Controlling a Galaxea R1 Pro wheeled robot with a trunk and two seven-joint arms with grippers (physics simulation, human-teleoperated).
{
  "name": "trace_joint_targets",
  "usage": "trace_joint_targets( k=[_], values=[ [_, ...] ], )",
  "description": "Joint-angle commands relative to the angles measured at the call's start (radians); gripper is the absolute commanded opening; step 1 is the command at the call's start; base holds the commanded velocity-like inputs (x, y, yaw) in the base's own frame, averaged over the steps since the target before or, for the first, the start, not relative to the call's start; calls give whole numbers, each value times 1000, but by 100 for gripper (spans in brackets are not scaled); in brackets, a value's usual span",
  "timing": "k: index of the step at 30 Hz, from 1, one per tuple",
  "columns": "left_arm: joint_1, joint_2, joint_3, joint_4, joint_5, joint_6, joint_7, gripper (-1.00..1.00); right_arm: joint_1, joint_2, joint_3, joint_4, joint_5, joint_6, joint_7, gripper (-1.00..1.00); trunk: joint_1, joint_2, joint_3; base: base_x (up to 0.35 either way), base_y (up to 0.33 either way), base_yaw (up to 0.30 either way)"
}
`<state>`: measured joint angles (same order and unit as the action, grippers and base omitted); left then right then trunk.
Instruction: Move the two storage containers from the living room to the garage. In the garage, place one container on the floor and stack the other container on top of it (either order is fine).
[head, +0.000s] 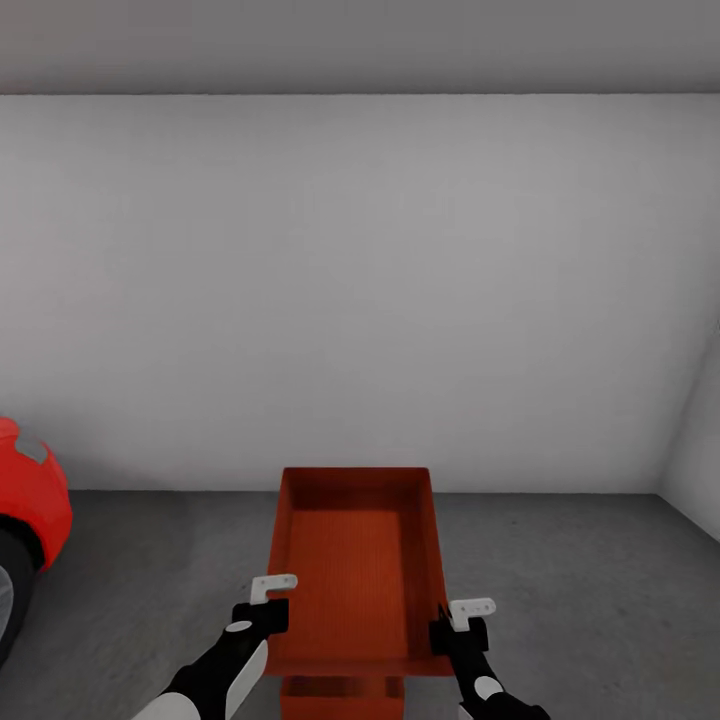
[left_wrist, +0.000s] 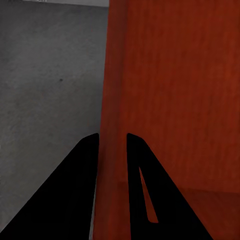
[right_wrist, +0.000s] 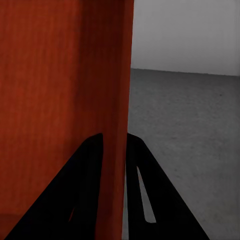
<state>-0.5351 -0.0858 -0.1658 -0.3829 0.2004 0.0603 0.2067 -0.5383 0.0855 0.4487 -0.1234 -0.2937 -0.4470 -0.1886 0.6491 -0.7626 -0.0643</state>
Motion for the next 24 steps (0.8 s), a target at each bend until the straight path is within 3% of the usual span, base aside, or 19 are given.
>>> trace_joint_targets(
  k=[1,6,19,24],
  values=[
    [0,7,-11,17,10,6,16,-100,-2,-7,-12,-1,-11,-64,-60,-100,0,-1,-2,0,0,-1],
    [0,7,-11,17,11,6,15,-100,-2,-7,-12,-1,-12,-64,-60,-100,0,-1,-2,12,22,0],
    [0,6,-12,16,13,6,14,-100,-2,-7,-12,-1,-11,-64,-60,-100,0,-1,-2,158,261,0],
    [0,6,-12,16,11,6,14,-100,-2,-7,-12,-1,-11,-64,-60,-100,0,-1,-2,63,94,0]
  ],
)
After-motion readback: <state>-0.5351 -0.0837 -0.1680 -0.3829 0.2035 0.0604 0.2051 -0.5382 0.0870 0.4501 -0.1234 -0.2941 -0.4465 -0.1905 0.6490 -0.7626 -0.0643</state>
